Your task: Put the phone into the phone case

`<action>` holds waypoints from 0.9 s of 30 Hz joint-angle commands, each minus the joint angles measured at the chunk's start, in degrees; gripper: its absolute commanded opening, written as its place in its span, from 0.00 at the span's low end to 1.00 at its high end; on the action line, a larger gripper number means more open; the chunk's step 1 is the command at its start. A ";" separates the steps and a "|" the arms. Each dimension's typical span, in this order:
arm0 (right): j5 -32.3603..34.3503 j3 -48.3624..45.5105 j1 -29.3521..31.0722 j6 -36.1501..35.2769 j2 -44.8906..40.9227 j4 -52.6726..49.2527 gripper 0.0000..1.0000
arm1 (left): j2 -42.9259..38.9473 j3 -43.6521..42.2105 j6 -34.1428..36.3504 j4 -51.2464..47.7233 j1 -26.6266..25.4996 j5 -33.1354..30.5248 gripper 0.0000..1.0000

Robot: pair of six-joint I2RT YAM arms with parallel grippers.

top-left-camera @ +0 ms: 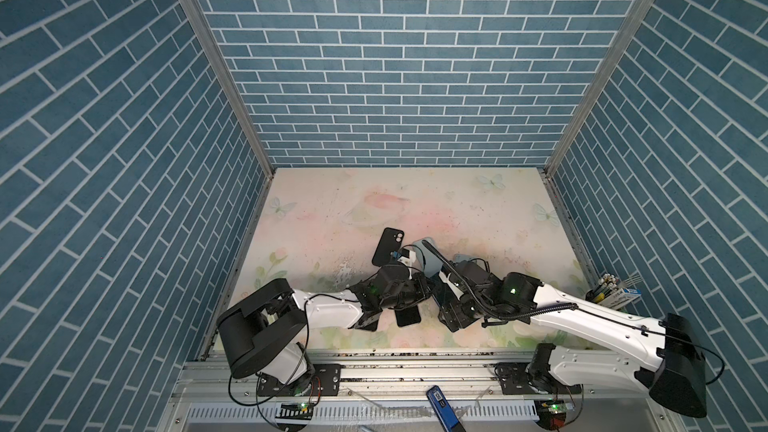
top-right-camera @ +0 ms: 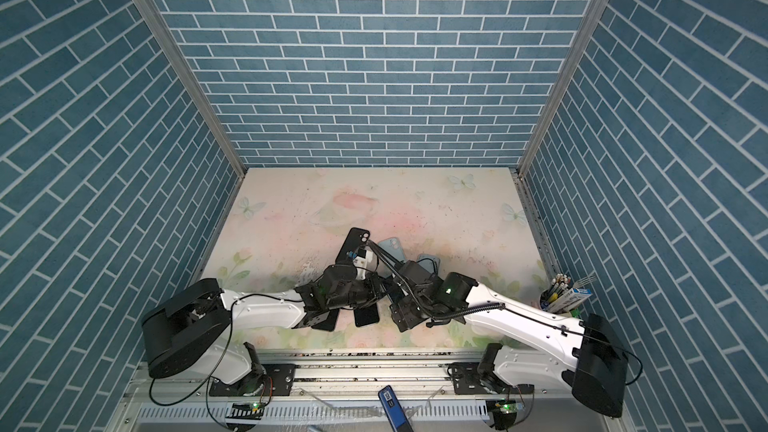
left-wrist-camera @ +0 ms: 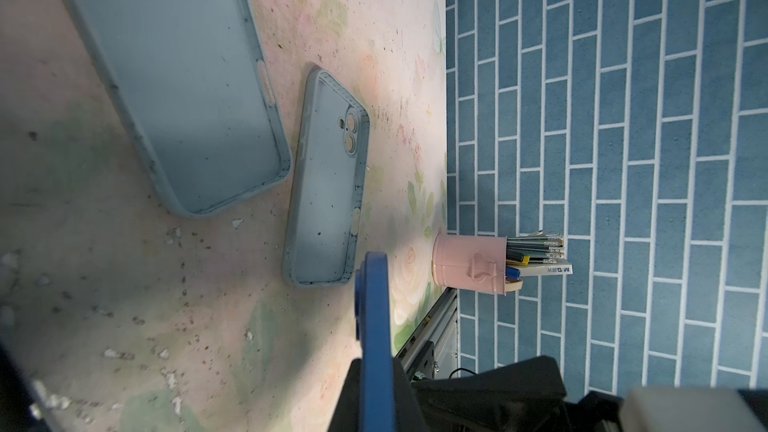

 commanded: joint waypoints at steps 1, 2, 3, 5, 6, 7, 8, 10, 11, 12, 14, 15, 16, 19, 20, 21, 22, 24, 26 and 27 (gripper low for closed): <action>0.96 3.06 -0.99 1.28 -4.51 -1.99 0.85 | -4.25 -1.68 -0.13 2.10 2.36 -0.18 0.04; 1.04 3.33 -1.62 1.87 -6.15 -2.34 0.85 | -5.72 -2.26 -0.13 1.64 3.38 -0.03 0.04; 0.96 3.44 -2.38 2.53 -7.63 -2.49 0.85 | -7.09 -2.78 -0.13 1.25 4.26 0.01 0.04; -0.42 2.83 -4.56 5.20 -11.61 -1.74 0.83 | -10.83 -3.82 -0.13 0.60 5.91 -0.44 0.05; -1.60 2.30 -5.66 6.38 -13.37 -0.80 0.82 | -12.72 -4.15 -0.12 0.13 6.53 -0.84 0.05; -2.97 1.28 -7.19 7.92 -15.44 0.63 0.81 | -15.05 -4.53 -0.29 -0.39 7.07 -1.87 0.06; -5.24 0.28 -8.66 9.41 -17.43 2.64 0.80 | -17.33 -4.79 -0.55 -1.08 7.37 -3.19 0.07; -7.05 -1.51 -10.44 12.71 -20.54 6.12 0.78 | -22.39 -5.16 -0.74 -2.55 7.34 -5.81 0.09; -7.94 -2.31 -11.45 14.14 -21.65 8.18 0.77 | -24.89 -5.31 -0.82 -3.57 7.39 -7.07 0.10; -9.22 -2.96 -12.25 15.51 -22.34 9.98 0.75 | -26.85 -5.37 -0.92 -4.44 7.39 -8.25 0.12; -13.09 -4.54 -13.90 19.16 -22.68 15.11 0.72 | -30.74 -5.65 -1.17 -5.28 7.39 -10.13 0.14; -14.97 -5.39 -14.55 21.00 -22.57 17.71 0.70 | -32.10 -5.75 -1.32 -5.35 7.39 -10.66 0.15; -17.24 -6.46 -15.14 23.12 -22.52 21.05 0.67 | -33.29 -5.66 -1.45 -5.33 7.39 -11.11 0.15; -21.11 -10.68 -16.27 28.98 -22.86 32.26 0.59 | -34.80 -5.39 -1.93 -3.66 7.45 -11.07 0.15; -21.93 -12.31 -16.45 30.95 -23.00 36.49 0.57 | -34.87 -5.25 -2.35 -2.84 7.39 -10.88 0.15; -22.71 -13.58 -16.62 32.53 -22.95 40.41 0.56 | -34.82 -5.21 -2.78 -2.29 7.39 -10.74 0.15; -23.65 -15.01 -16.86 34.32 -22.55 44.89 0.55 | -34.72 -5.12 -3.17 -1.80 7.39 -10.52 0.15; -25.35 -17.18 -17.07 37.62 -21.33 53.25 0.53 | -34.22 -5.18 -3.82 -0.63 7.39 -10.07 0.15; -26.56 -19.00 -17.08 41.05 -19.60 61.07 0.53 | -33.65 -5.51 -4.50 0.79 7.38 -9.85 0.14; -26.88 -19.57 -17.17 42.20 -18.81 63.68 0.53 | -33.41 -5.70 -4.76 1.63 7.30 -9.80 0.14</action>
